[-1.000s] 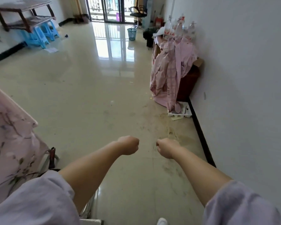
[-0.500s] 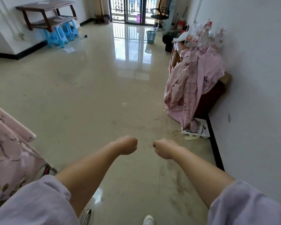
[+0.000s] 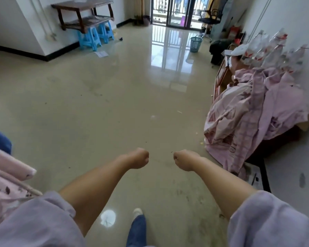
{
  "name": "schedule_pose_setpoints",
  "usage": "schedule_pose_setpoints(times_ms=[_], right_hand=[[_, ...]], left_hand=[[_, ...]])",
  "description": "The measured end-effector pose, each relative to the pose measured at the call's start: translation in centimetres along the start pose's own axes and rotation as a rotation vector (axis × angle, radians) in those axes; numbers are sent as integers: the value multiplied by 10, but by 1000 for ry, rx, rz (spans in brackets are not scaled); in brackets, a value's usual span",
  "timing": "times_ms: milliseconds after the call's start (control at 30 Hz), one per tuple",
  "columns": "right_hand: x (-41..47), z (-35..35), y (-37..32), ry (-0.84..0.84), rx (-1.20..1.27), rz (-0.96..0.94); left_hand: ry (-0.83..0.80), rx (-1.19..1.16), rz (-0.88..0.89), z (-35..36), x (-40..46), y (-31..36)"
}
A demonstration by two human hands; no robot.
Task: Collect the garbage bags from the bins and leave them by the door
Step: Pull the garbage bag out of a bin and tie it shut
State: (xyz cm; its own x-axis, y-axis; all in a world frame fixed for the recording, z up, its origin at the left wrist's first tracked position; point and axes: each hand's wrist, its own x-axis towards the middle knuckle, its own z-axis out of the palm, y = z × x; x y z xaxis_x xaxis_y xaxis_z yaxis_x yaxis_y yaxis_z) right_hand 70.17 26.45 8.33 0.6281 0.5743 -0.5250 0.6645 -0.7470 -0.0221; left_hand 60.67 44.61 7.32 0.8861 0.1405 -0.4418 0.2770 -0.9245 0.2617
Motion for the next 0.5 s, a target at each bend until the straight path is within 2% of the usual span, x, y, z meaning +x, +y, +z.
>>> schedule_pose_setpoints(times_ms=[233, 500], right_hand=[[119, -85, 23, 27, 92, 50], [253, -153, 95, -4, 105, 86]], left_hand=[[14, -11, 31, -106, 142, -44], [-61, 18, 71, -165, 299, -46]])
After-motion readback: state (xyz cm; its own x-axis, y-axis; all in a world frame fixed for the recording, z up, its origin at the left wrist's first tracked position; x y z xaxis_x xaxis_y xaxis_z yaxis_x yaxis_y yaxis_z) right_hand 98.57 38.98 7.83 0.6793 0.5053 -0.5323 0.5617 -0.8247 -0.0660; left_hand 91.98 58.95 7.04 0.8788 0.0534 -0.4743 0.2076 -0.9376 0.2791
